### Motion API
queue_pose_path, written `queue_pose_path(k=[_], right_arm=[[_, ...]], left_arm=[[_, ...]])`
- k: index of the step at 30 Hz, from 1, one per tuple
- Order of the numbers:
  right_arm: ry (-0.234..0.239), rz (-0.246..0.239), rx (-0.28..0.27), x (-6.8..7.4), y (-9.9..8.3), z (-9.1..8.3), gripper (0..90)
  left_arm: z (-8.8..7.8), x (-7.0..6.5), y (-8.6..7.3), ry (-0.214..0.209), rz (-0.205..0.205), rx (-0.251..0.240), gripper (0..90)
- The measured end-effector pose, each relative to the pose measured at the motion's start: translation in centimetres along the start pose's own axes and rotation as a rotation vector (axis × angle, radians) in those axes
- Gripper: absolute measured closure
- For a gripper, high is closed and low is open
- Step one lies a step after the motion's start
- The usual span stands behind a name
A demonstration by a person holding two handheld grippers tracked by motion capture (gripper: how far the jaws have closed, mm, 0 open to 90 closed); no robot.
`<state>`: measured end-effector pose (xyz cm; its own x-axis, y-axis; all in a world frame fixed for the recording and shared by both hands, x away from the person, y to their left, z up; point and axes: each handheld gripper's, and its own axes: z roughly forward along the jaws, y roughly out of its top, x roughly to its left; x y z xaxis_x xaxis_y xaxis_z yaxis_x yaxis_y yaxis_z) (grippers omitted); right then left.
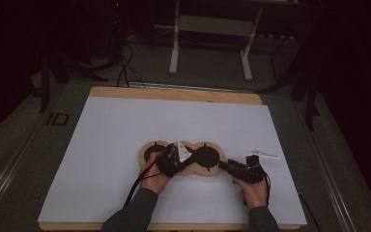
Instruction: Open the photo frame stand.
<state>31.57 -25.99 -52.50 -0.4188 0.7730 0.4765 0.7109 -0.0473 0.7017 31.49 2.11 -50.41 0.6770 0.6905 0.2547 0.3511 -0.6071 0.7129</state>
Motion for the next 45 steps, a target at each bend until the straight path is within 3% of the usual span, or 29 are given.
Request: queue_pose_path(k=[4, 14, 19, 24, 30, 36, 38, 45], right_arm=[[-0.005, 0.035, 0.003, -0.3, 0.1, 0.3, 37.6], [0.064, 0.12, 0.028, -1.2, 0.6, 1.6, 33.4], [0.106, 0.126, 0.073, -1.2, 1.2, 2.6, 37.0], [0.119, 0.151, 0.095, -1.4, 1.4, 2.9, 40.7], [0.096, 0.143, 0.111, -1.2, 1.9, 2.6, 47.2], [0.06, 0.14, 0.109, -1.3, 1.9, 2.2, 57.5], [0.07, 0.144, 0.107, -1.3, 1.9, 2.2, 57.3], [0.101, 0.145, 0.123, -0.9, 2.2, 2.3, 42.4]], left_arm=[[-0.1, 0.1, -0.2, -0.009, -0.005, -0.01, 67.2], [-0.5, 0.6, -0.5, -0.036, -0.038, -0.044, 67.0], [-0.6, 0.5, -0.8, -0.038, -0.033, -0.055, 66.8], [-0.6, 0.4, -1.2, -0.039, -0.026, -0.067, 66.4], [-0.7, 0.4, -1.5, -0.054, -0.068, -0.084, 62.8], [-0.7, 0.3, -1.8, -0.052, -0.063, -0.079, 60.6], [-0.8, 0.3, -1.8, -0.042, -0.046, -0.08, 62.6], [-0.8, 0.4, -1.9, -0.039, -0.076, -0.101, 63.7]])
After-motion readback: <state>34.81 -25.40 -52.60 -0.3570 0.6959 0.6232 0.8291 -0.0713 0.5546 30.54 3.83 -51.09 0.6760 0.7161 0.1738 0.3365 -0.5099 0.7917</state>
